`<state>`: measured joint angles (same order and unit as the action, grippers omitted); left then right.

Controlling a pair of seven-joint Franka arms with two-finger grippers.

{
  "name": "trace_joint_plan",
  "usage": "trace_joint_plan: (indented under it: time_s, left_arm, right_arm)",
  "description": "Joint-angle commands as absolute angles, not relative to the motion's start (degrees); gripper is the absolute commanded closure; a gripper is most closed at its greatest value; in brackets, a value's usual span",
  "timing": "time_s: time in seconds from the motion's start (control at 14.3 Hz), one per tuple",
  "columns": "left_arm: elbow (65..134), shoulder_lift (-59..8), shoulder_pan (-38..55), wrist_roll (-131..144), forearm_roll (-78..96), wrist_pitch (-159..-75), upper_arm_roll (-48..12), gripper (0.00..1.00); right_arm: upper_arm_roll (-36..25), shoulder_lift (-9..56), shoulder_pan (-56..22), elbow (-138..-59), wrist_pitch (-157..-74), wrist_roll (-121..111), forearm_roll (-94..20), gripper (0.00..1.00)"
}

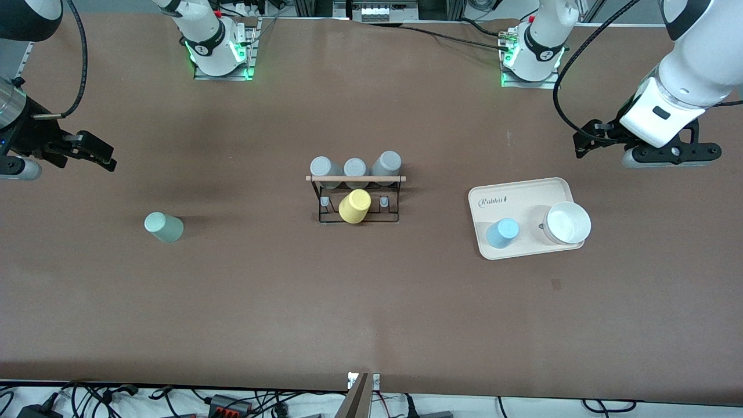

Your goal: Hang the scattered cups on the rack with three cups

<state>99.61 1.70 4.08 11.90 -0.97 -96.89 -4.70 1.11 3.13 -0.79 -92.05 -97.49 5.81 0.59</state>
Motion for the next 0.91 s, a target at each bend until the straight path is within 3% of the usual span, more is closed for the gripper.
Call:
trace_joint_plan:
  time_s: [0.0,0.84]
  left_arm:
    - [98.26,1.14,3.52,10.37,0.44,-96.85,-4.83,0.00]
    - [98.53,0.27,3.17,10.37,-0.18,-96.24,-4.31,0.00]
  right_arm:
    - [1.41,3.52,-0.61,-90.79,-96.07,5.36,1.23,0.00]
    - [1.41,3.52,-0.53,-89.12,-95.62,5.10,2.02,0.00]
